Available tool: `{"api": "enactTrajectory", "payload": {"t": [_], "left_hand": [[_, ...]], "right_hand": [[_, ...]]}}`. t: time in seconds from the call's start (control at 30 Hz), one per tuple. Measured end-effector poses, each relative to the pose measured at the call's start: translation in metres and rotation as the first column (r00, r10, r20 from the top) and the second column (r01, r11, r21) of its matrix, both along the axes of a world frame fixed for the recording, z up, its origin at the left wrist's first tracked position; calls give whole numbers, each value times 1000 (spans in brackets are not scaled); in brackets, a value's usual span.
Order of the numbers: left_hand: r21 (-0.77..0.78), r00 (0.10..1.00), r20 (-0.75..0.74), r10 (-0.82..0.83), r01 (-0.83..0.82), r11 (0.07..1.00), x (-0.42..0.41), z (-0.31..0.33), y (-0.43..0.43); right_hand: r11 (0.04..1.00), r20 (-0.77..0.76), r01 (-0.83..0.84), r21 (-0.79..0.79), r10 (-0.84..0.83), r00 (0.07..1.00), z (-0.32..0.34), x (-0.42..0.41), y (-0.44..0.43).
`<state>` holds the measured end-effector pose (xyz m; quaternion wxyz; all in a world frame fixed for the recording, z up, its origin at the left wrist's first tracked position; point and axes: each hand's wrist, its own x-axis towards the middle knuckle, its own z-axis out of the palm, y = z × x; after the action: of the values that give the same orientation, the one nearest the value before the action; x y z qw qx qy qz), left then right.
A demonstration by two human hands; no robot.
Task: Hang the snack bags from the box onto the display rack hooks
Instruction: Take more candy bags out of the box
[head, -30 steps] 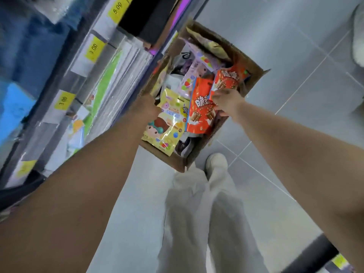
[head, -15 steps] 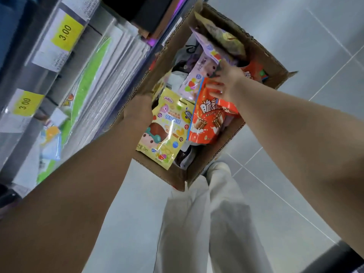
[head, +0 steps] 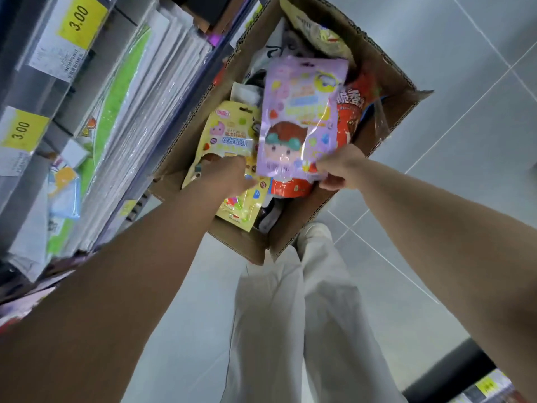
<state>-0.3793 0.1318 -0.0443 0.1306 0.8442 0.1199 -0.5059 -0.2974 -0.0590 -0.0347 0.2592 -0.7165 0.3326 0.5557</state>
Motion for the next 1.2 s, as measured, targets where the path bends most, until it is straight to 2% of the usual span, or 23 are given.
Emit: {"api": "enactTrajectory", "payload": {"t": [0.03,0.07,0.13,0.2,0.27,0.3,0.37,0.4,0.47,0.53,0.63,0.73,0.8,0.87,0.93,1.03,1.2], "left_hand": [[-13,997,44,63,-63,998,0,-4,1],[-13,987,98,125,-125,992,1,-9,2],[24,938,205,280,-290,957,6,-17,5],[62,887,242,394,-419,906,9,-23,10],[127,892,168,420,-442,888,10,-35,21],[146,880,115,461,-474,868,11,-41,26],[130,818,34,574,-573,809,10,-51,34],[111,788,31,615,-614,782,10,-52,36],[83,768,69,637,-641,763,8,-50,41],[37,763,91,640,-644,764,4,-46,42],[-41,727,58,684,-683,729,-1,-32,43],[-79,734,74,676,-671,737,-8,-5,44],[-97,739,89,668,-661,744,-14,19,42],[-138,714,98,693,-680,720,-20,52,40],[-191,658,112,745,-721,666,-26,90,41],[-259,481,144,865,-825,502,-36,149,47],[-399,98,142,985,-905,148,-68,255,71]], "right_hand": [[980,-86,-200,17,200,976,0,2,0],[916,-179,-397,56,401,899,4,6,3],[682,-246,-719,130,725,643,11,16,15],[463,-169,-875,143,882,439,7,31,30],[379,-62,-924,52,925,375,1,40,41],[442,11,-897,-9,897,442,-8,44,44],[731,183,-679,-69,678,712,-21,47,48],[829,250,-556,-62,552,796,-29,46,50],[918,339,-394,-47,386,858,-41,41,49],[961,354,-274,-23,264,897,-45,37,47],[990,254,-121,70,99,962,-40,38,41],[989,170,-116,94,99,980,-18,38,33],[990,133,-27,140,8,991,-3,36,26],[973,88,15,231,-36,996,23,34,20],[954,52,-20,300,4,999,73,29,22],[946,140,-102,309,61,988,137,23,29],[894,295,-51,445,-92,951,236,15,52]]}}
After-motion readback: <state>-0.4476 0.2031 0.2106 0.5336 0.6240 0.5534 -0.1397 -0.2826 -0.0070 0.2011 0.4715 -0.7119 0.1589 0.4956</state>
